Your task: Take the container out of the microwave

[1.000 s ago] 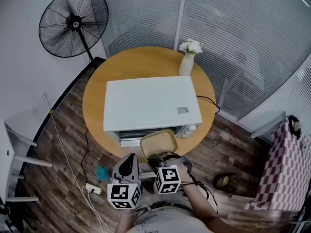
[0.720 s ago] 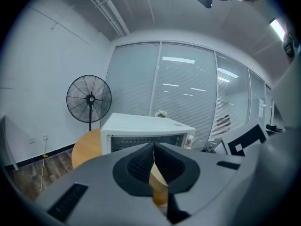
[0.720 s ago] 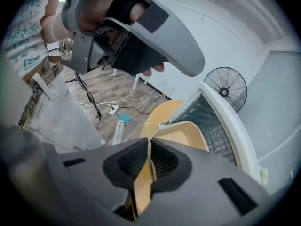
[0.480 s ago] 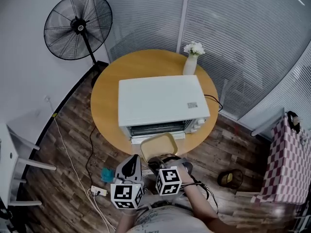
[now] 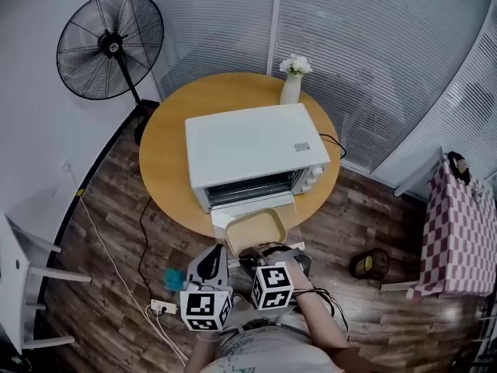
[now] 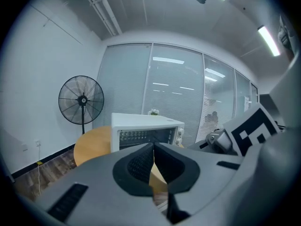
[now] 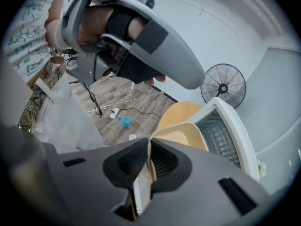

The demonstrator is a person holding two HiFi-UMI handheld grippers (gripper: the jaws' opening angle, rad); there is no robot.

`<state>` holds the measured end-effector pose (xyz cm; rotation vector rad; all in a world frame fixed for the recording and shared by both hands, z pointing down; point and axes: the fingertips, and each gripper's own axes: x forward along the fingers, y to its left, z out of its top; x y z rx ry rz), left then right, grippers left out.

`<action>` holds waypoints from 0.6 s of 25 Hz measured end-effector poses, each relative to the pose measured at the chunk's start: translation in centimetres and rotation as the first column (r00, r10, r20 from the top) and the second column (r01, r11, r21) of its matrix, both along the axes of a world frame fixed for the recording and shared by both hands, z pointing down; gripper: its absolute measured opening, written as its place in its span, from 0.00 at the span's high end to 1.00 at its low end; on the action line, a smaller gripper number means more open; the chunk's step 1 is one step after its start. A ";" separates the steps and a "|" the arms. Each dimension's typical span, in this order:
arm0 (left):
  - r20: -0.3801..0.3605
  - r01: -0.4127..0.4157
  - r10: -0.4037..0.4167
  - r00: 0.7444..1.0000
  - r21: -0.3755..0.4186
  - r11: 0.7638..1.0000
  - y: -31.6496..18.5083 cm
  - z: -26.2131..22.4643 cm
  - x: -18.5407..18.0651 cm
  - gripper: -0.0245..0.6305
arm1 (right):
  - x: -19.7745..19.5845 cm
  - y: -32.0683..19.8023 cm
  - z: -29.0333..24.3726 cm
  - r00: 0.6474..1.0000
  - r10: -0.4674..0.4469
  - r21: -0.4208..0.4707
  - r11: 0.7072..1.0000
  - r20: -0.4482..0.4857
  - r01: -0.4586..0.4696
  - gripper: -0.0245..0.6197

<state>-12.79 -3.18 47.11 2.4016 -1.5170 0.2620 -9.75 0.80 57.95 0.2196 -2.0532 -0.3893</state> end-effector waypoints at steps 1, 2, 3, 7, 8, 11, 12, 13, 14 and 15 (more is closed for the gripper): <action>0.000 -0.010 0.010 1.000 0.000 1.000 0.4 0.1 0.0 0.94 | 0.0 0.5 0.0 1.000 0.005 -0.003 1.000 -0.001 -0.005 0.94; -0.002 -0.021 0.021 1.000 -0.001 1.000 0.7 0.2 0.0 0.94 | 0.0 0.9 0.0 1.000 0.012 -0.006 1.000 -0.002 -0.012 0.94; -0.003 -0.033 0.033 0.999 -0.002 0.999 1.1 0.3 0.0 0.94 | 0.0 1.3 0.1 1.000 0.020 -0.007 1.000 -0.005 -0.020 0.94; -0.008 -0.072 0.072 0.997 -0.014 0.997 2.4 1.0 0.2 0.94 | 0.0 2.8 0.4 0.999 0.045 -0.002 0.999 -0.012 -0.045 0.94; -0.007 -0.081 0.081 0.997 -0.017 0.997 2.7 1.2 0.2 0.94 | -0.1 3.1 0.3 0.999 0.047 0.004 0.999 -0.009 -0.047 0.94; 0.002 -0.100 0.100 0.995 -0.020 0.995 3.3 1.5 0.3 0.94 | -0.1 3.9 0.0 0.998 0.058 0.012 0.998 0.003 -0.058 0.94; 0.006 -0.104 0.104 0.995 -0.019 0.994 3.5 1.5 0.4 0.94 | 0.0 4.2 -0.1 0.998 0.058 0.011 0.998 0.004 -0.058 0.94; 0.009 -0.108 0.108 0.994 -0.017 0.994 3.6 1.5 0.6 0.94 | 0.2 4.4 -0.1 0.998 0.056 0.009 0.998 0.005 -0.056 0.94; 0.011 -0.110 0.110 0.994 -0.015 0.994 3.7 1.6 0.8 0.94 | 0.4 4.5 -0.1 0.999 0.051 0.008 0.999 0.005 -0.051 0.94; 0.013 -0.112 0.113 0.994 -0.015 0.994 3.8 1.6 1.1 0.94 | 0.7 4.6 -0.2 0.999 0.047 0.007 0.999 0.005 -0.047 0.94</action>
